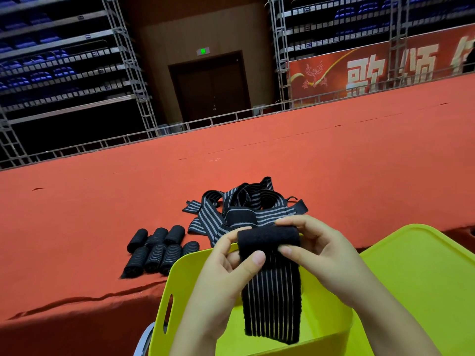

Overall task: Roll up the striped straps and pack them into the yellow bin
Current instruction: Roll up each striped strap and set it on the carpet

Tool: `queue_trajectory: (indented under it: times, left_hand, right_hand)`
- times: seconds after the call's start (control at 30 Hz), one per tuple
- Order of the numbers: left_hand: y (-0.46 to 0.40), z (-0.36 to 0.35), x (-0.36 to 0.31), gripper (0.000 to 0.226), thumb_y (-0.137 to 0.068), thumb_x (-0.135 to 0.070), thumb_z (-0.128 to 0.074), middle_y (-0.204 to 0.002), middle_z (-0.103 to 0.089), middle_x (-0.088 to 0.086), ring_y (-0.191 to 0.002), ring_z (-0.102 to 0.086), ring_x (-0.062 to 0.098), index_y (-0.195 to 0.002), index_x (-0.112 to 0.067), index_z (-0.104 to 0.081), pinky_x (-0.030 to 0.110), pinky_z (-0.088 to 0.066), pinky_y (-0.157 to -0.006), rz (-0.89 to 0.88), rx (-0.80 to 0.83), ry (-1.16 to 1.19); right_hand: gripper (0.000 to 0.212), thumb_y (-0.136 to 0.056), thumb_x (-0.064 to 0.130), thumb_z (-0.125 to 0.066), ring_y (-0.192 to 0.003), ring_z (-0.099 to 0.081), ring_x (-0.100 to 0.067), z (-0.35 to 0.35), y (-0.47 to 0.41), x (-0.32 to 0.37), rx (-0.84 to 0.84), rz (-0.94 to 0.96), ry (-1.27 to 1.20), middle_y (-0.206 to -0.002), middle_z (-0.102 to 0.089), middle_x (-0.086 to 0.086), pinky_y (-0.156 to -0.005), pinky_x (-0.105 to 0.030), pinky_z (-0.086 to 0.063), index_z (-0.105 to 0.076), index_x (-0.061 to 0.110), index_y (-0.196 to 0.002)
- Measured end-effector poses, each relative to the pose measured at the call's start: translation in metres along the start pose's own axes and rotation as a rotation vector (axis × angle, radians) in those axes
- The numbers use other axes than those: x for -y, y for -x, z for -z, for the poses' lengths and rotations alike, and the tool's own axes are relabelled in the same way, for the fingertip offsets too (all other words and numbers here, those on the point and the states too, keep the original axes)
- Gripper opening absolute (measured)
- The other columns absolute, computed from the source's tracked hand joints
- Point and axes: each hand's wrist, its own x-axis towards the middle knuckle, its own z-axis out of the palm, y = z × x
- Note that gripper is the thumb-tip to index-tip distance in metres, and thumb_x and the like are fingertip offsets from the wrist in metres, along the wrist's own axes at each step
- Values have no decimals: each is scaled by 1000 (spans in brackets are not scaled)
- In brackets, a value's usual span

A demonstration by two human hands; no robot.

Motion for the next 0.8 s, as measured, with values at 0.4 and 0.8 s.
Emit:
queue_trajectory:
  times: [0.4,0.8]
  left_hand:
    - [2,0,1,39,-80,-15,-73,-104,-72,11,-98,-68,18,-117,-21,-64,22,-54,-76,-71,-94,25]
    - [2,5,-1,59,-72,-16,-67,-111,-73,4,-108,-67,16,-129,-29,-54,30,-55,-86,-49,-6,-65]
  right_hand:
    - [29,-80,31,-73,-101,-65,-4,1,-1,1,31,-98,-83,-112,-71,7,-80,-21,-53,-72,34,-109]
    - [73,-47,56,-87,-98,-66,-14,10,-3,-3,-9,-181,-283,-109,-70,-5,-77,-32,-56,-71,24,-110]
